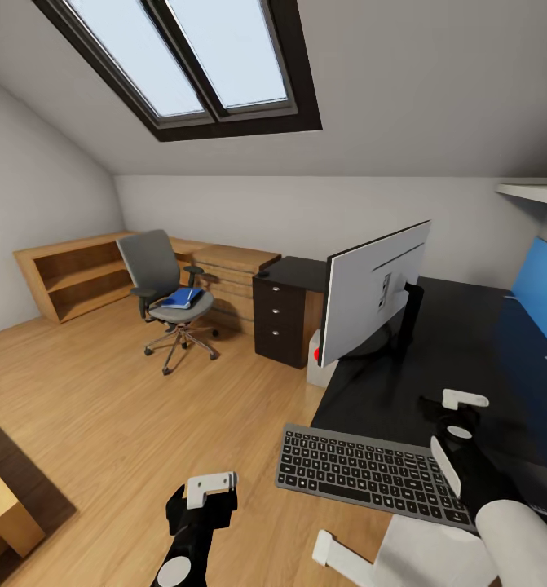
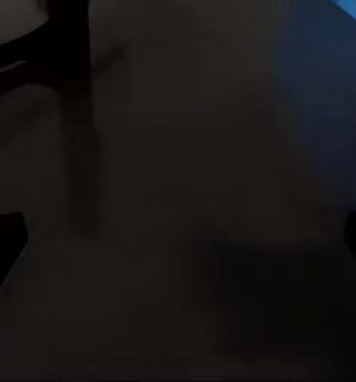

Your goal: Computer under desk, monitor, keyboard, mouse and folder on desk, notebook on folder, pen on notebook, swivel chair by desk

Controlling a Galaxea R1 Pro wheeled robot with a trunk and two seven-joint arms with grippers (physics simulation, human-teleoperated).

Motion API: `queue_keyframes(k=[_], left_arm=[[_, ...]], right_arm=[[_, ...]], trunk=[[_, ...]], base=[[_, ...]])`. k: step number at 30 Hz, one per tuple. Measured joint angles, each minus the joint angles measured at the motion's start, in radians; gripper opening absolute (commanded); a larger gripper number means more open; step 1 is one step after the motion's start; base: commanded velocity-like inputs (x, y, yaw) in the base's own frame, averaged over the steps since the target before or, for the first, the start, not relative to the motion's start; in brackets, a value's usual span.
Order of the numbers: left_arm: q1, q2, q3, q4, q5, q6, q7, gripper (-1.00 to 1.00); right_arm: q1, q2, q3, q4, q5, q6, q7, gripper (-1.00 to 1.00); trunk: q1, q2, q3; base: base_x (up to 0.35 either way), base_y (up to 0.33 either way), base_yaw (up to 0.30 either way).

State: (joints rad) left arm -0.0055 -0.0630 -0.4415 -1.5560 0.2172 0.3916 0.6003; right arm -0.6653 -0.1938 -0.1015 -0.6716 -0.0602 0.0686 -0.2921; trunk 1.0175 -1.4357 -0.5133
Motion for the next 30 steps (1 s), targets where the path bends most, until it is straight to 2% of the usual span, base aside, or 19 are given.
queue_keyframes(k=[4,8,15,19,25,26,28,30], left_arm=[[0.0,0.001,0.001,0.003,0.001,0.0,0.0,1.0],[0.0,0.001,0.001,0.006,0.001,0.0,0.001,1.0],[0.0,0.001,0.003,0.008,0.001,-0.001,0.001,1.0],[0.0,0.002,0.007,0.008,0.001,-0.002,0.002,1.0],[0.0,0.003,0.009,0.011,0.001,-0.002,0.003,1.0],[0.0,0.003,0.01,0.013,0.001,-0.002,0.003,1.0],[0.0,0.003,0.01,0.014,0.001,-0.002,0.003,1.0],[0.0,0.003,0.01,0.014,0.001,-0.002,0.004,1.0]], right_arm=[[0.003,0.015,0.0,-0.039,0.0,0.028,0.0,1.0],[0.022,0.041,0.0,-0.11,0.0,0.088,0.0,1.0],[0.095,0.083,0.002,-0.248,-0.001,0.198,0.001,1.0],[0.161,0.138,0.003,-0.38,0.002,0.286,0.001,1.0],[0.243,0.184,0.005,-0.513,0.003,0.374,0.002,1.0],[0.273,0.22,0.01,-0.556,0.001,0.419,0.002,1.0],[0.282,0.24,0.013,-0.565,0.003,0.433,0.002,1.0],[0.285,0.25,0.014,-0.564,0.003,0.439,0.002,1.0]], trunk=[[0.0,0.0,0.0],[0.0,0.0,0.0],[0.0,0.0,0.0],[0.0,0.0,0.0],[0.0,0.0,0.0],[0.0,0.0,0.0],[0.0,0.0,0.0],[0.0,0.0,0.0]], base=[[-0.029,0.018,0.0],[-0.108,0.093,0.0],[-0.205,0.178,0.0],[-0.114,0.09,0.0],[-0.072,0.061,0.0],[-0.201,0.177,0.0],[-0.188,0.157,0.0],[-0.121,0.095,0.0]])
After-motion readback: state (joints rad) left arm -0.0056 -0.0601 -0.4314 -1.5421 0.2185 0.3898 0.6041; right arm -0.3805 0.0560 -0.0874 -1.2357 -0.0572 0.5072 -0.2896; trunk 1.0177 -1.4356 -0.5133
